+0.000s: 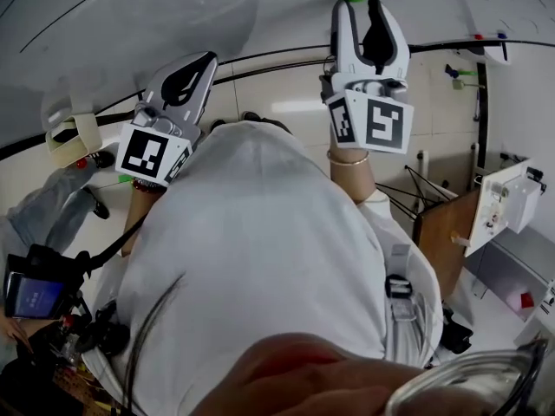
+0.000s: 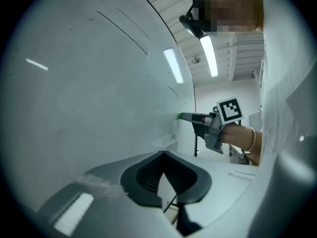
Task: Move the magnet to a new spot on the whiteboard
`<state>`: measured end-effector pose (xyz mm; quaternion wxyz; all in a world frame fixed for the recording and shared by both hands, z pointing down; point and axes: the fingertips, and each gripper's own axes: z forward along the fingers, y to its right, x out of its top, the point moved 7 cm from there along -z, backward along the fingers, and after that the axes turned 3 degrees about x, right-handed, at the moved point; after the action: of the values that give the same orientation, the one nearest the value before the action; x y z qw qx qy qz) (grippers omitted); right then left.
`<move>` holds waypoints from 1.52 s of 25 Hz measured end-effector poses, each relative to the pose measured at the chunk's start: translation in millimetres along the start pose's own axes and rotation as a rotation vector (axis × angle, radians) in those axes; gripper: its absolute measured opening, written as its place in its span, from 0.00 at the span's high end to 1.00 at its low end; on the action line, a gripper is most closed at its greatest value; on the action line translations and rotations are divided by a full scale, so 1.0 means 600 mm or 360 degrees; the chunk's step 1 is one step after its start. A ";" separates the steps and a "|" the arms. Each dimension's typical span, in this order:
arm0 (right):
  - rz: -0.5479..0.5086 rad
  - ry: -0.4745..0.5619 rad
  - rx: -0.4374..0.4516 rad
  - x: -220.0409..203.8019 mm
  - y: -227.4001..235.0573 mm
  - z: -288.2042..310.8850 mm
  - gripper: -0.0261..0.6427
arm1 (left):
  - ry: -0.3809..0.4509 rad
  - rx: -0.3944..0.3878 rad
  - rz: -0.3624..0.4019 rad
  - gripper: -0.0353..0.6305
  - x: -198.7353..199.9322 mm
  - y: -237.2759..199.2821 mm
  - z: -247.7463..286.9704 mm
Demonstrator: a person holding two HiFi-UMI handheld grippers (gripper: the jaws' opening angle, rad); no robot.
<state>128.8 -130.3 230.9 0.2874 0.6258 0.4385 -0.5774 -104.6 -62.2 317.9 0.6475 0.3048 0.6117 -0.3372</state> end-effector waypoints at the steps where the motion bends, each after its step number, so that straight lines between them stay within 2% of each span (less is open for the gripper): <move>1: 0.0003 0.0004 0.0012 -0.002 -0.002 0.006 0.74 | -0.0008 0.0014 -0.0004 0.94 -0.002 -0.003 -0.001; 4: 0.0017 -0.0016 0.0029 -0.015 -0.021 0.014 0.73 | -0.0055 0.0065 -0.0026 0.94 -0.016 -0.015 -0.023; 6: 0.0021 -0.0028 0.0022 -0.016 -0.023 0.018 0.73 | -0.0028 0.0085 -0.0038 0.94 -0.017 -0.023 -0.027; 9: -0.0001 -0.0022 0.0006 -0.013 -0.012 0.024 0.78 | -0.0023 0.0081 -0.0013 0.94 -0.014 -0.025 -0.020; 12: -0.0005 -0.0023 0.0008 -0.019 -0.010 0.027 0.78 | -0.0044 0.0086 0.0012 0.94 -0.015 -0.025 -0.023; 19: -0.0092 -0.0043 0.0038 -0.027 -0.011 0.028 0.78 | 0.0069 0.0124 -0.0062 0.94 -0.007 -0.028 -0.027; 22: -0.0104 -0.0031 0.0071 -0.025 -0.029 0.027 0.78 | -0.0025 0.0113 -0.0031 0.94 -0.021 -0.029 -0.036; 26: -0.0142 -0.0045 0.0081 -0.020 -0.035 0.010 0.78 | -0.0024 0.0075 -0.0019 0.94 -0.022 -0.022 -0.034; 31: -0.0095 -0.0102 0.0054 -0.033 -0.037 -0.013 0.78 | 0.0043 0.0029 -0.0065 0.94 -0.018 -0.007 -0.030; 34: -0.0073 -0.0127 0.0050 -0.039 -0.042 -0.029 0.78 | 0.0027 0.0010 -0.0092 0.94 -0.025 0.000 -0.039; 38: -0.0014 -0.0144 0.0050 -0.050 -0.091 -0.049 0.78 | -0.0044 -0.0005 -0.0077 0.94 -0.050 -0.020 -0.071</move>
<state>96.2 -86.8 273.1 0.2946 0.6016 0.4187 -0.6132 -140.1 -33.1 345.1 0.6481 0.2843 0.6103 -0.3560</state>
